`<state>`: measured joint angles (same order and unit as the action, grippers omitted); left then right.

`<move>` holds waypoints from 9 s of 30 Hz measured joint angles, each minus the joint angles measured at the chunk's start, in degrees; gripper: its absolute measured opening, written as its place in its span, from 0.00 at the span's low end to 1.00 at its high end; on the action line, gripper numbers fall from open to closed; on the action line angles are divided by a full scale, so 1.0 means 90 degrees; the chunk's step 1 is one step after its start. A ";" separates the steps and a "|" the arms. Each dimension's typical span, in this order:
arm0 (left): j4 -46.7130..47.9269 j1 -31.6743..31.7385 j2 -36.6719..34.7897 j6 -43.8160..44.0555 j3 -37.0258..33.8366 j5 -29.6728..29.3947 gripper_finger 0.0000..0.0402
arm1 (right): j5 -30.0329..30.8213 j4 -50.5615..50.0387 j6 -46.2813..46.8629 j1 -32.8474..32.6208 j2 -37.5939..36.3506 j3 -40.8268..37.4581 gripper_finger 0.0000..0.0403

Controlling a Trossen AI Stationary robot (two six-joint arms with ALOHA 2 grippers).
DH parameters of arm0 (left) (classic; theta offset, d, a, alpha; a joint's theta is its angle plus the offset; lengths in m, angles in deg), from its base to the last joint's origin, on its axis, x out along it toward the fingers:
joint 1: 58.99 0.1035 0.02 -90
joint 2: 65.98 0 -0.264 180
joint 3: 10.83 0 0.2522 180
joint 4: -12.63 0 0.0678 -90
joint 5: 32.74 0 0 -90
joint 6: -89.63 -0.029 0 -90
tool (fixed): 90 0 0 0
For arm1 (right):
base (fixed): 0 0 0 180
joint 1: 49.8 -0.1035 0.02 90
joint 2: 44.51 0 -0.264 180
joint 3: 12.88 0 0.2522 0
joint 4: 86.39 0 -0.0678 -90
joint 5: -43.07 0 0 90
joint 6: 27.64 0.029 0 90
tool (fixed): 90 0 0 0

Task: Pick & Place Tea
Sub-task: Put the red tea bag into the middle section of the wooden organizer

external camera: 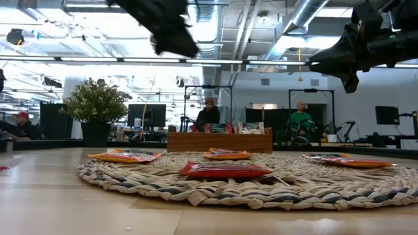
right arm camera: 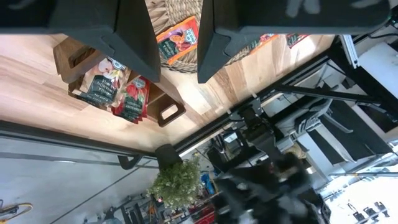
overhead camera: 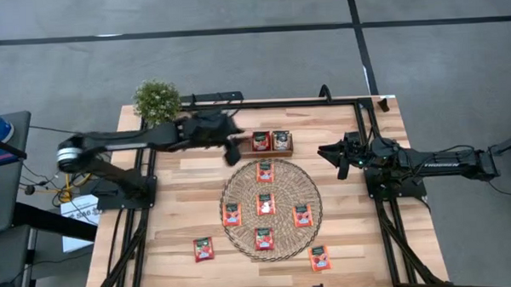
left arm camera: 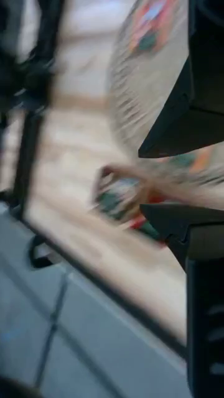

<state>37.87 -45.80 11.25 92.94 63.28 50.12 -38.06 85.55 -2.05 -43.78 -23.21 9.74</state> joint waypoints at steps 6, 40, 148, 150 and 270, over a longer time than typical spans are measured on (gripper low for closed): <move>0.3146 -0.0613 -0.1380 0.1685 0.0003 0.0190 0.30 | 0.0002 0.0027 0.0000 -0.0001 0.0000 0.0000 0.24; 0.3806 -0.5435 0.0947 0.5038 -0.0672 0.0094 0.30 | -0.0013 0.0041 0.0109 0.0000 0.0000 0.0000 0.24; 0.2334 -0.1671 0.2763 -0.2264 0.2873 -0.4075 0.00 | -0.0824 0.0038 0.0104 0.0000 0.0002 0.0000 0.24; 0.2258 -0.1476 0.2781 -0.2421 0.2873 -0.3895 0.00 | -0.0824 0.0038 0.0132 0.0000 0.0001 0.0000 0.24; 0.2540 -0.1595 0.3253 -0.2645 0.2878 -0.4143 0.28 | -0.0822 0.0036 0.0160 0.0007 0.0000 0.0000 0.24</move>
<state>60.73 -60.16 40.53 69.14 89.19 12.84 -45.45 85.87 -0.61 -43.71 -23.21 9.74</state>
